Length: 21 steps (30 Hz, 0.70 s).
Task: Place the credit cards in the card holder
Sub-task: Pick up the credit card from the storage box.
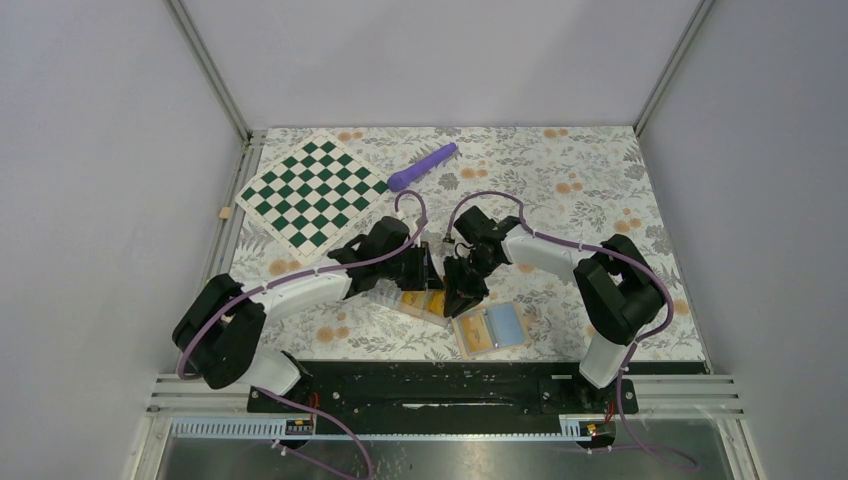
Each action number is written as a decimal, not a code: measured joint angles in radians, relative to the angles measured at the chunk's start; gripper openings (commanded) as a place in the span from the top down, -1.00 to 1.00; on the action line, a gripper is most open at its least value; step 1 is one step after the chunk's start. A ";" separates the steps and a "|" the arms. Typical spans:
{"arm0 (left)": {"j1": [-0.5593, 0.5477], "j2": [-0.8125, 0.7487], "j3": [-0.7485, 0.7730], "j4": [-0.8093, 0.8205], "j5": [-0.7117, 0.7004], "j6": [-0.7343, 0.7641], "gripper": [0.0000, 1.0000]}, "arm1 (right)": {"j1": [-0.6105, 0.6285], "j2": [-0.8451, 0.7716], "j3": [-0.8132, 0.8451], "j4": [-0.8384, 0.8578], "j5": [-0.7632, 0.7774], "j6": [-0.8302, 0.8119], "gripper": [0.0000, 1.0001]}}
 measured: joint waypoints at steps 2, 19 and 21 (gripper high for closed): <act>-0.002 -0.003 0.000 0.012 0.016 0.000 0.60 | 0.000 0.000 0.000 0.000 0.000 0.000 0.43; 0.006 0.003 -0.047 0.123 0.073 -0.013 0.58 | 0.000 -0.006 -0.002 -0.012 0.006 0.000 0.43; 0.006 0.000 -0.058 0.142 0.078 -0.019 0.56 | 0.000 -0.015 -0.010 -0.008 0.010 0.001 0.42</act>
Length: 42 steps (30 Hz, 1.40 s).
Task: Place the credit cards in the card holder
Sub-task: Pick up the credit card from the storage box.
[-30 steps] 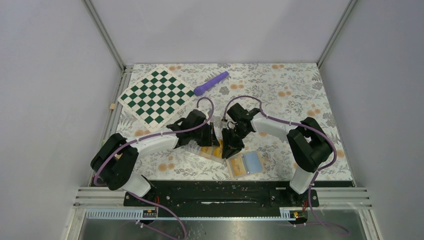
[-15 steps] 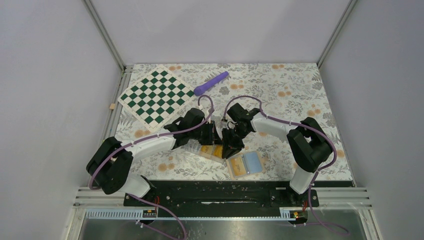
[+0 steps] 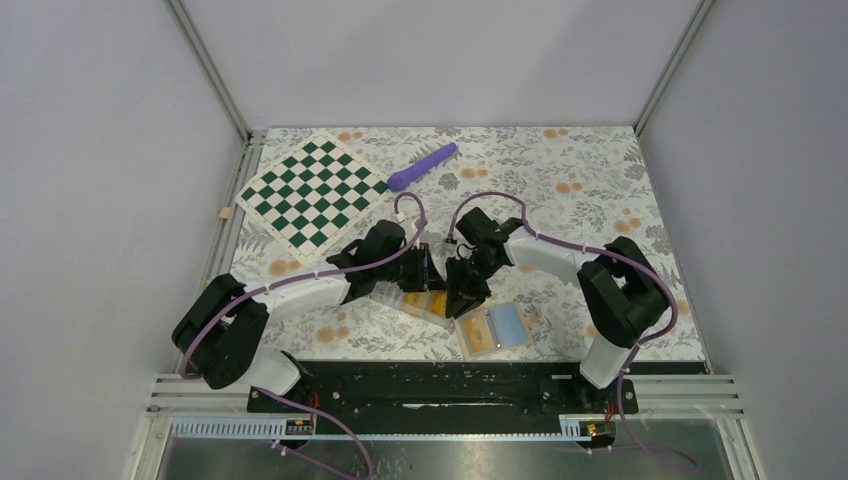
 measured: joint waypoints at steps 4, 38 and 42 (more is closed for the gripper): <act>0.000 -0.009 -0.023 0.035 0.005 -0.012 0.53 | -0.006 -0.035 -0.040 0.046 -0.002 0.008 0.41; -0.014 -0.014 -0.066 0.058 0.117 -0.069 0.42 | -0.158 -0.325 -0.187 0.145 0.006 0.016 0.05; -0.014 -0.014 -0.062 0.049 0.122 -0.069 0.42 | -0.158 -0.363 -0.214 0.130 0.011 0.015 0.03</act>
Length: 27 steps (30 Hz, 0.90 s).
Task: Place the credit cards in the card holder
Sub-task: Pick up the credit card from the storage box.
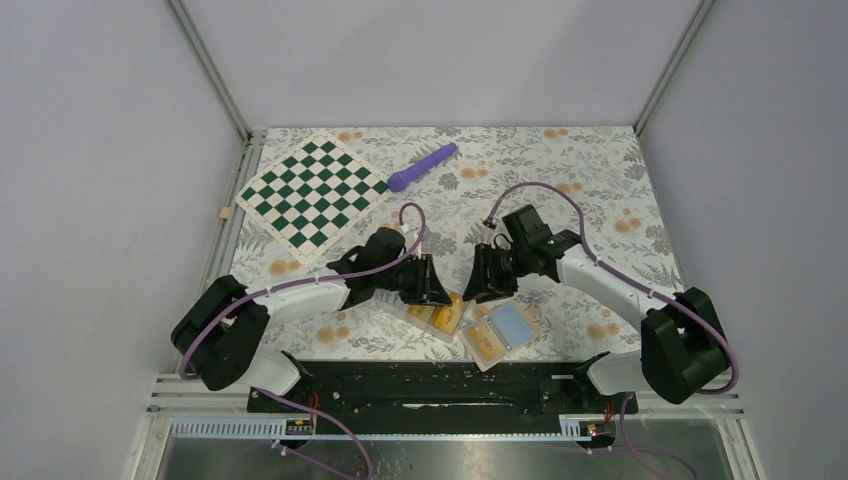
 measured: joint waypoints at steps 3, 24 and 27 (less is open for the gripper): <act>-0.002 0.000 0.012 -0.022 0.008 0.000 0.41 | 0.000 -0.003 -0.040 0.012 -0.004 0.009 0.03; -0.056 0.049 0.085 -0.077 0.063 -0.002 0.35 | -0.001 0.089 -0.111 0.151 -0.073 0.094 0.04; -0.056 0.064 0.085 -0.084 0.061 -0.002 0.37 | -0.001 0.089 -0.111 0.150 -0.072 0.093 0.04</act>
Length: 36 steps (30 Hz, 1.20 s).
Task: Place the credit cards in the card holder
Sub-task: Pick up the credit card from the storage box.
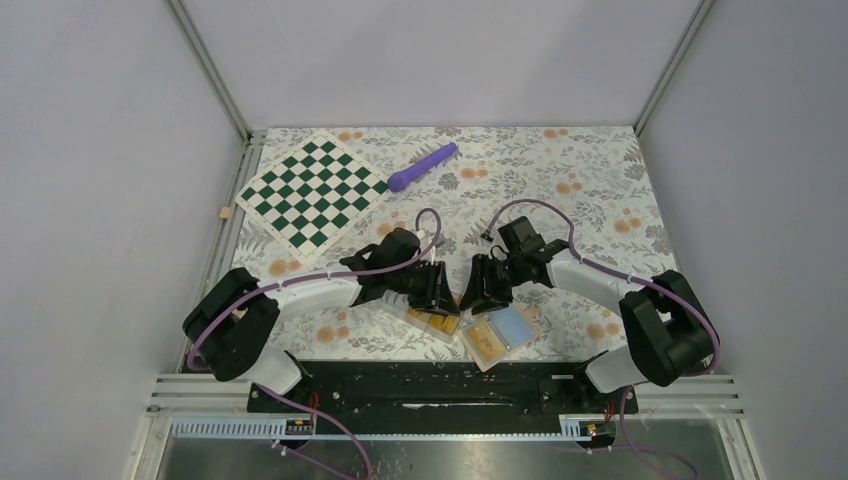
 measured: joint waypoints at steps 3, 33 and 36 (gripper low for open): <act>-0.010 0.001 0.011 -0.070 -0.032 0.023 0.55 | 0.000 0.000 0.000 -0.005 0.003 -0.004 0.04; 0.028 -0.517 -0.149 0.022 -0.210 -0.172 1.00 | -0.079 -0.385 -0.078 0.260 -0.239 0.132 -0.29; 0.028 -0.517 -0.180 0.078 -0.175 -0.219 1.00 | -0.080 -0.385 -0.117 0.386 -0.305 0.216 -0.23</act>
